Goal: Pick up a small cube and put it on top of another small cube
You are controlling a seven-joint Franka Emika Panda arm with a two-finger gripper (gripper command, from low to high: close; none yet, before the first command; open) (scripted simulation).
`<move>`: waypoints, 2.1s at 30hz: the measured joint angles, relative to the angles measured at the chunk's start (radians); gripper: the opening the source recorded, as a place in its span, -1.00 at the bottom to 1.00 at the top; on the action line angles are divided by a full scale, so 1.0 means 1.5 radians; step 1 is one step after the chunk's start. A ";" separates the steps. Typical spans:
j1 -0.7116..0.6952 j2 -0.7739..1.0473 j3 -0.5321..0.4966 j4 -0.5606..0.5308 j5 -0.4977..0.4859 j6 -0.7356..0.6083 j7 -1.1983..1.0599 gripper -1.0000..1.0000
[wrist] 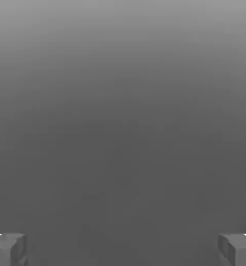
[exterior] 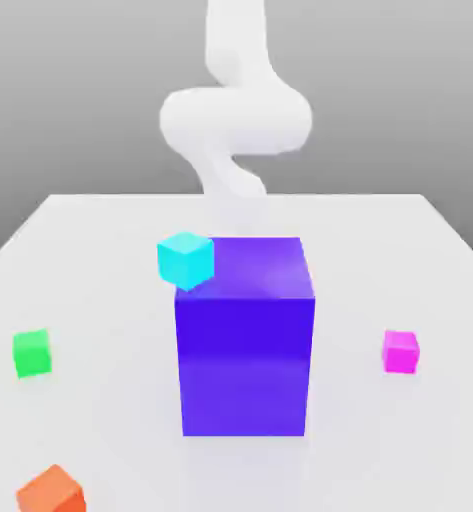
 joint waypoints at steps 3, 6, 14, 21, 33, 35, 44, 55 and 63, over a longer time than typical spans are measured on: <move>0.029 0.070 0.045 -0.053 0.040 0.051 0.059 0.00; 0.056 0.137 0.099 -0.104 0.075 0.100 0.120 0.00; 0.124 0.318 0.262 -0.241 0.118 0.236 0.320 0.00; 0.189 0.493 0.335 -0.343 -0.058 0.362 0.619 0.00; 0.413 0.663 0.040 -0.310 -0.318 0.488 0.823 -1.00; 0.423 0.667 0.030 -0.309 -0.320 0.491 0.825 -1.00; 0.359 0.488 0.173 -0.327 -0.029 0.358 0.595 -1.00; 0.144 0.466 -0.044 -0.118 0.047 0.307 0.513 -1.00; -0.019 0.456 -0.122 -0.097 0.039 0.276 0.586 -1.00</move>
